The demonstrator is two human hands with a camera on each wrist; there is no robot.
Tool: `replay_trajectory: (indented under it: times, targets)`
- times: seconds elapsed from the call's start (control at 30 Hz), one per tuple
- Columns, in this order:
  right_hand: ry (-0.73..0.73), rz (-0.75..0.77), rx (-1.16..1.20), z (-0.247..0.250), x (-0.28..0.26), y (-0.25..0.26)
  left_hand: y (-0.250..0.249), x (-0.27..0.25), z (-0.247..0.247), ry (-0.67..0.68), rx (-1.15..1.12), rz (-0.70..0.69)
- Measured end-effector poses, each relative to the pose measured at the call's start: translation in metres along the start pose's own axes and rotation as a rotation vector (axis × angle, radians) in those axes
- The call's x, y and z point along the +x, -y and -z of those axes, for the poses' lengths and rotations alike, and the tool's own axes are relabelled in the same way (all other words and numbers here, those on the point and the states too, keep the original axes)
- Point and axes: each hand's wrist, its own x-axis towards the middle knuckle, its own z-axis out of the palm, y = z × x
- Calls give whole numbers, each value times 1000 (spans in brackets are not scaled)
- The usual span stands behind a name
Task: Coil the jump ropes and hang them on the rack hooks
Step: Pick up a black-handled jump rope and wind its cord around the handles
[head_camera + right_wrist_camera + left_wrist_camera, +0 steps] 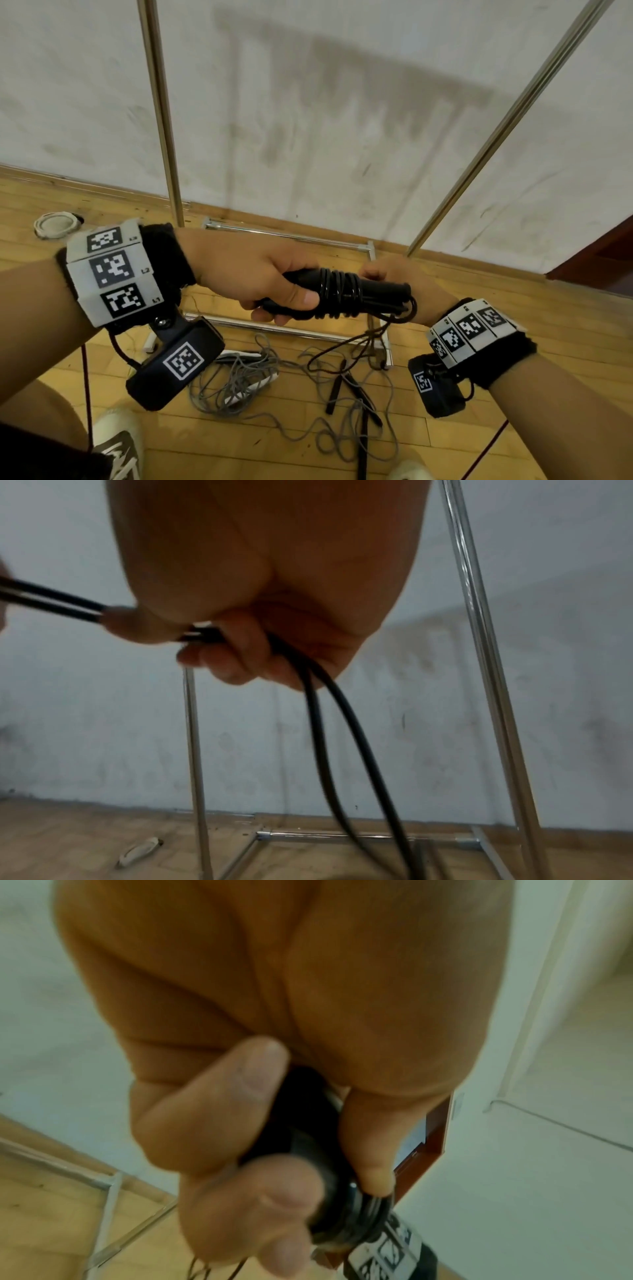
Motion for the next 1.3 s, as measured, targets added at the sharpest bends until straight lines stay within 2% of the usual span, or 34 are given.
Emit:
replay_trajectory:
  times: [0.13, 0.27, 0.4, 0.53, 0.57, 0.67, 0.73, 0.83, 1.0, 1.2, 1.3]
  targets:
    - [-103, -151, -61, 0, 7, -7, 8, 9, -5, 39, 90, 73]
    - [-194, -150, 48, 4, 11, -1, 19, 18, -5, 3, 168, 170]
    - [-244, -105, 152, 9, 15, 10, 27, 24, 0, -130, 204, 229]
    - [-194, -149, 674, 19, 13, 24, 31, 23, 10, -310, 183, 225]
    - [-175, -152, 745, 20, 12, 25, 31, 22, 14, -368, 183, 216]
    - [-123, -100, 770, 16, 7, 26, 31, 19, 26, -512, 137, 180]
    - [-99, -55, 731, 11, 3, 26, 29, 16, 31, -549, 66, 163]
    - [-112, -34, 727, 6, -2, 21, 25, 12, 32, -534, -10, 101]
    - [-96, -69, 737, 4, -9, 16, 12, 1, 26, -376, -71, -5]
    - [-45, -95, 405, -2, -14, 13, 6, -3, 17, -214, -109, -83]
    - [-55, -37, 300, -6, -10, 12, 3, -6, 13, -141, -81, -100]
